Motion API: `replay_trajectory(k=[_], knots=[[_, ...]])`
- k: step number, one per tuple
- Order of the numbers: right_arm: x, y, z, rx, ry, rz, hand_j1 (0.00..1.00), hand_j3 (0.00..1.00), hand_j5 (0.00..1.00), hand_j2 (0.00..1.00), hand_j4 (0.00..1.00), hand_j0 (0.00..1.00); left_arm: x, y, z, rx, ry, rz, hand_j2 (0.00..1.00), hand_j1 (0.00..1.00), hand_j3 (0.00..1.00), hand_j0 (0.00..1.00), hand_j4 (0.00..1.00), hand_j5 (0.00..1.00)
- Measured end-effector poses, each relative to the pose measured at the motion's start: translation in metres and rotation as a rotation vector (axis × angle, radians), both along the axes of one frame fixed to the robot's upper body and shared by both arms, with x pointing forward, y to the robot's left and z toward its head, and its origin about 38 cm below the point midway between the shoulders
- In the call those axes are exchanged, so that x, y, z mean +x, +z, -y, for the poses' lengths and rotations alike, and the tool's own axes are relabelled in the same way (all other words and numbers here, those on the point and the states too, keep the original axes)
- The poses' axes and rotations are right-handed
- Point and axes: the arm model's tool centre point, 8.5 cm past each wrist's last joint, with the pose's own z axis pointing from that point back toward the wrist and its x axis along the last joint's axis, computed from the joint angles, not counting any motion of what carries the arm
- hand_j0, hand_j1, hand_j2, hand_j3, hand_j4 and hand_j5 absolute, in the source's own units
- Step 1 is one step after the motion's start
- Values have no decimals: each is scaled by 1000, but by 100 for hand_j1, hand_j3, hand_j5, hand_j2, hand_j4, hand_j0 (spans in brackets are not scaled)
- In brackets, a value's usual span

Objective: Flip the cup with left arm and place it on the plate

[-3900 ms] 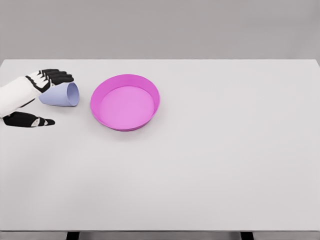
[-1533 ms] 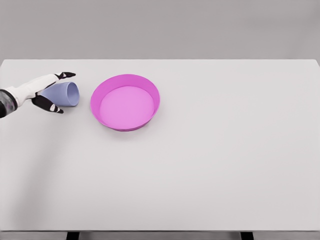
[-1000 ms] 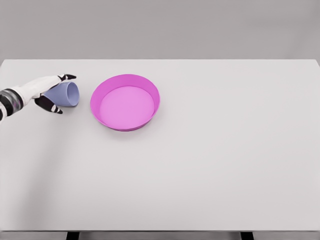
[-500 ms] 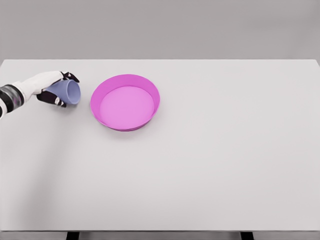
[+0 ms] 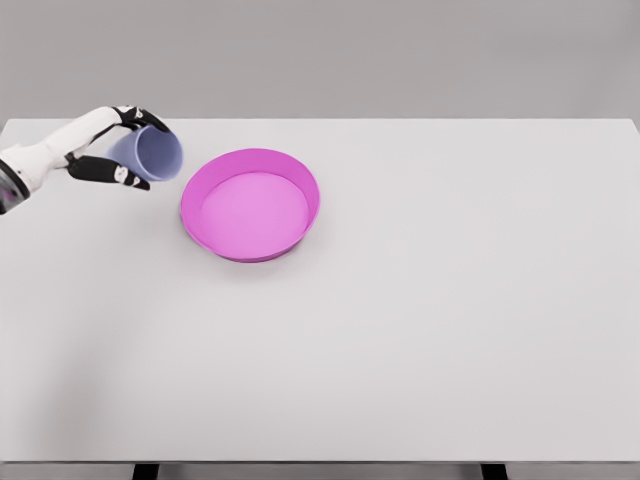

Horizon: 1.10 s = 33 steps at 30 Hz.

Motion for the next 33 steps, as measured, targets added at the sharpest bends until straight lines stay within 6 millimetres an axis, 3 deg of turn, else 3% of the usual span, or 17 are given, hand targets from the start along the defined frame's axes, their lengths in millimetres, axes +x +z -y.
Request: replay_trajectory(k=[4, 12, 20, 33], knots=[[0, 0, 0, 0, 0, 0, 100, 100, 100, 100, 100, 100, -5, 9, 6, -123, -69, 56, 65, 65, 65, 65, 65, 65], [0, 0, 0, 0, 0, 0, 100, 100, 100, 100, 100, 100, -17, 4, 28, -307, -195, 118, 66, 66, 66, 66, 66, 66], [0, 0, 0, 0, 0, 0, 100, 100, 100, 100, 100, 100, -32, -17, 50, -358, -266, 95, 66, 66, 66, 66, 66, 66], [0, 0, 0, 0, 0, 0, 100, 100, 100, 100, 100, 100, -34, -44, 91, -376, -332, 32, 66, 66, 66, 66, 66, 66]])
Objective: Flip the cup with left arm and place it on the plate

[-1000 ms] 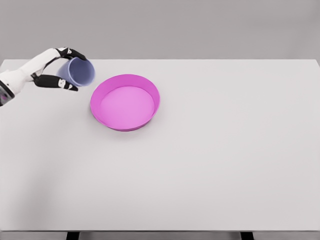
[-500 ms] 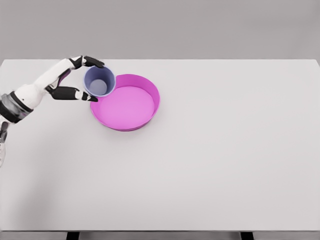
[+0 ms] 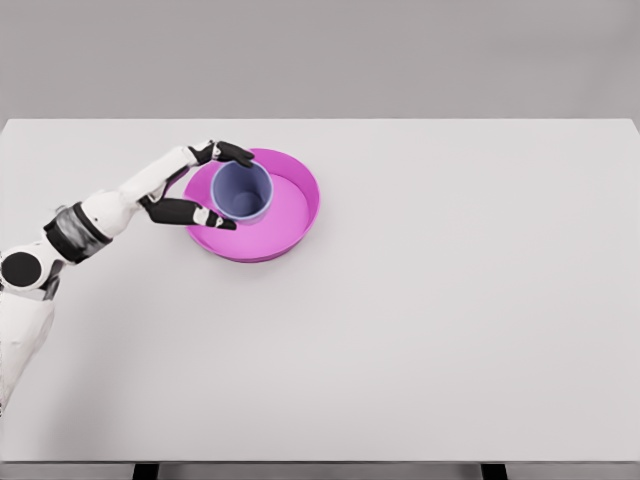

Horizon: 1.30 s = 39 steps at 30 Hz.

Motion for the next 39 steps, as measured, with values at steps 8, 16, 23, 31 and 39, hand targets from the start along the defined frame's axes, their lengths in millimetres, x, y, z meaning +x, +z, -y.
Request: replay_trajectory(k=[8, 16, 23, 31, 39], knots=[[0, 0, 0, 0, 0, 0, 100, 100, 100, 100, 100, 100, 16, -7, 19, 38, 7, -13, 66, 66, 66, 66, 66, 66], [0, 0, 0, 0, 0, 0, 100, 100, 100, 100, 100, 100, 22, -30, 23, 66, 28, -69, 66, 66, 66, 66, 66, 66], [0, 0, 0, 0, 0, 0, 100, 100, 100, 100, 100, 100, 22, -37, 25, 92, 32, -81, 85, 85, 85, 85, 85, 85], [0, 0, 0, 0, 0, 0, 100, 100, 100, 100, 100, 100, 24, -39, 22, 93, 45, -86, 100, 100, 100, 100, 100, 100], [0, 0, 0, 0, 0, 0, 100, 100, 100, 100, 100, 100, 28, -31, 7, 105, 70, -69, 100, 100, 100, 100, 100, 100]])
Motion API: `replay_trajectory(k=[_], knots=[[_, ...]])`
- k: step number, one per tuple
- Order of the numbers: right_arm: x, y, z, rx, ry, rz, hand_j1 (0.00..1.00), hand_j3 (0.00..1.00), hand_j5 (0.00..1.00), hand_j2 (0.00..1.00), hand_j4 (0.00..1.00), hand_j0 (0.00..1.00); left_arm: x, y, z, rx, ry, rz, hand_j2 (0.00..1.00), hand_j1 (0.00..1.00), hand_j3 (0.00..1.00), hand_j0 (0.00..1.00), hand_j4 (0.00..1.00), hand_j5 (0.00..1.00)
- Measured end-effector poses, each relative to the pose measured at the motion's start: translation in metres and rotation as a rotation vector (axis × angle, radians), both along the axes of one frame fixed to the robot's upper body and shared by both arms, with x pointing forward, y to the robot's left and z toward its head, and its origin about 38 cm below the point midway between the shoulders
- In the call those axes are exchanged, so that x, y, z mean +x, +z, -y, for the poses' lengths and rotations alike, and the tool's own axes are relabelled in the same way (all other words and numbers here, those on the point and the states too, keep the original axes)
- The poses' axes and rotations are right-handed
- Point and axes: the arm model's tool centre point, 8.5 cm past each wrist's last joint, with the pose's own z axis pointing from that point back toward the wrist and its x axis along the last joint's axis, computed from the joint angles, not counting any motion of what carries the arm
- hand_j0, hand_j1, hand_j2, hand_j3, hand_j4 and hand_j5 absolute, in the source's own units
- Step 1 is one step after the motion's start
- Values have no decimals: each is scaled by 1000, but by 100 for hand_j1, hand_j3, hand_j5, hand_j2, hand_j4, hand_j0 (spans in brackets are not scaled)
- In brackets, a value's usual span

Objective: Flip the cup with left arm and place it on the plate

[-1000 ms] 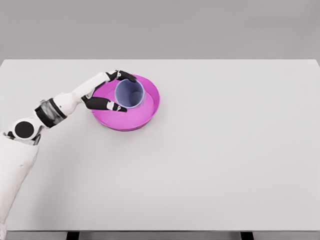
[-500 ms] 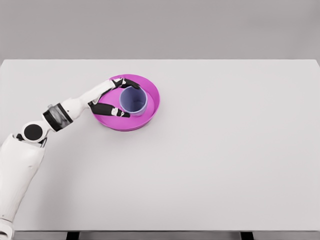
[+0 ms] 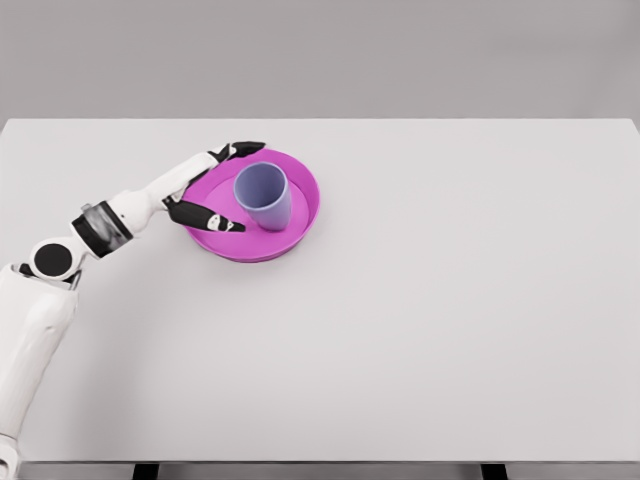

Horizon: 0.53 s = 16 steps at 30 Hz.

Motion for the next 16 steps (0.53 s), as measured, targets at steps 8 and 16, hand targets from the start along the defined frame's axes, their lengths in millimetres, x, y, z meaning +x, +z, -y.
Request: replay_trajectory(k=[8, 16], knots=[[0, 0, 0, 0, 0, 0, 100, 100, 100, 100, 100, 100, -6, 10, -65, 68, 96, 19, 100, 100, 100, 100, 100, 100], [0, 0, 0, 0, 0, 0, 100, 100, 100, 100, 100, 100, -44, 10, -173, 158, 282, -24, 100, 100, 100, 100, 100, 100]])
